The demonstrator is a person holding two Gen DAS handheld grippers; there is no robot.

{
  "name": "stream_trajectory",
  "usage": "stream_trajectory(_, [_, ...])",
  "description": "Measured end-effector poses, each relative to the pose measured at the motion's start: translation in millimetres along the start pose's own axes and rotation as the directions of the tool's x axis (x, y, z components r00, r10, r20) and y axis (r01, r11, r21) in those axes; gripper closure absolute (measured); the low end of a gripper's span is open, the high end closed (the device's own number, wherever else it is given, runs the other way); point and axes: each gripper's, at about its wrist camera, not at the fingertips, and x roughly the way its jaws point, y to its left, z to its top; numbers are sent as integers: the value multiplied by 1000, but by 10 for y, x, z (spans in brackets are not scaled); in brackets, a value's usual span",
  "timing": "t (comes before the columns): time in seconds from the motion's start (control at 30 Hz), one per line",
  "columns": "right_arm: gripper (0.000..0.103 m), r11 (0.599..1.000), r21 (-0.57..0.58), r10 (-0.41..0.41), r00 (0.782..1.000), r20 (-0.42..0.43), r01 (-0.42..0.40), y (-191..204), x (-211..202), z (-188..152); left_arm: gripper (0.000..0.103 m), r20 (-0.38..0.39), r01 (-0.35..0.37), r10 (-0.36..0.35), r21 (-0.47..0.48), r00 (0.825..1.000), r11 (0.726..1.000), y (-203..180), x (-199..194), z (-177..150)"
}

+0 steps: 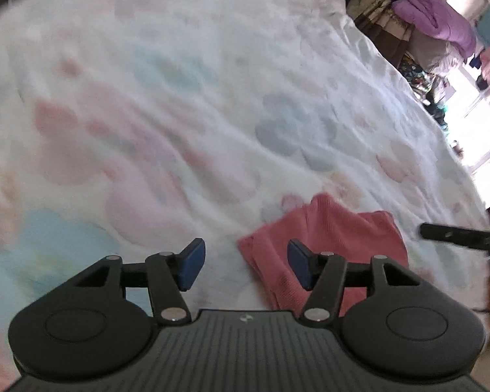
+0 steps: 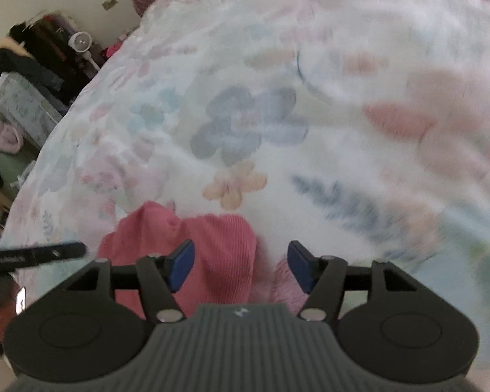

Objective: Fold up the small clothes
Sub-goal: 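Open both grippers and pull them back from the folded shirt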

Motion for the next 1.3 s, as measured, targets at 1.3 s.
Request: stream_trajectory(1.3, [21, 922, -222, -269, 937, 223, 318, 1381, -2063, -2786, 8, 282, -367, 322, 123, 904, 922, -1666, -1718, -2401])
